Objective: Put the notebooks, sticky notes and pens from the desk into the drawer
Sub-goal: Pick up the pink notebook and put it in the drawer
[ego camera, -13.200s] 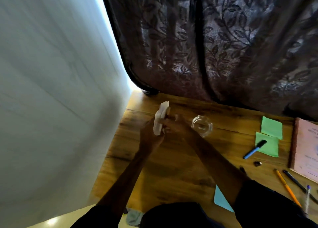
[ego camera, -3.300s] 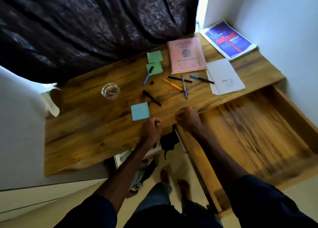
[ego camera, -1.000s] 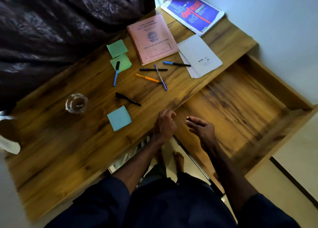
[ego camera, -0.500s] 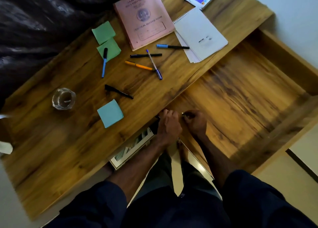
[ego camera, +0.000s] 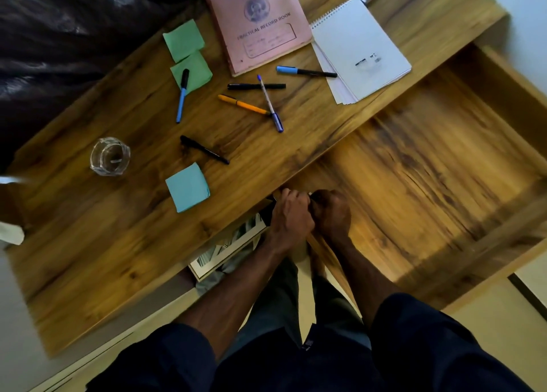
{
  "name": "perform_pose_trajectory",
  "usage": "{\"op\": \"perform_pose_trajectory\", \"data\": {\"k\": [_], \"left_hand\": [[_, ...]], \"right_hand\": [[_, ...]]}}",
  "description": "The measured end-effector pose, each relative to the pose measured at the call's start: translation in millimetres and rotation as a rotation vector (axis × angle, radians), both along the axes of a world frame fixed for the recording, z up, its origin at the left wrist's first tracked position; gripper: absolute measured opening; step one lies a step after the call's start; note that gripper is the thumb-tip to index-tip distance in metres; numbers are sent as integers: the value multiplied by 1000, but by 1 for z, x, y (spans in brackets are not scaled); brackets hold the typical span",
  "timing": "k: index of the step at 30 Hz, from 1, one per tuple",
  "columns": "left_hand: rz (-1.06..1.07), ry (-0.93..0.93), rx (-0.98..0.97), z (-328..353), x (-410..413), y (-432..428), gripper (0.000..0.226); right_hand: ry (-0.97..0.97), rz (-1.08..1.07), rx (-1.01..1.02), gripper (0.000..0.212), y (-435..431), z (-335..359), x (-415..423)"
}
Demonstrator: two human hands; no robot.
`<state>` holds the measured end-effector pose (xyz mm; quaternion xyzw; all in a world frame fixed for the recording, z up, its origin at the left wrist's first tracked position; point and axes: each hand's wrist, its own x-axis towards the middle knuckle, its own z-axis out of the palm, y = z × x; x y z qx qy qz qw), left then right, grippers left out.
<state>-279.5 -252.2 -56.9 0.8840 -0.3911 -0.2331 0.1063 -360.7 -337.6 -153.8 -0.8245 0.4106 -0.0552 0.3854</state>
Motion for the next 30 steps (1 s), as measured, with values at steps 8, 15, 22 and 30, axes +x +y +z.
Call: {"op": "perform_pose_trajectory", "data": {"k": [8,15,22,30], "left_hand": [[36,20,-4,2,-2,-1,20],[54,44,-12,1,-3,2,21],[82,52,-38,1,-4,3,25],[134,30,-250,20,-3,26,17]], "right_hand": [[23,3,14,23,-1,-5,-2],[105,-2,-2,24,5,-5,-4],[75,-29,-10,24,7,0,-6],[-237,-110,-111,23,0,47,-18]]}}
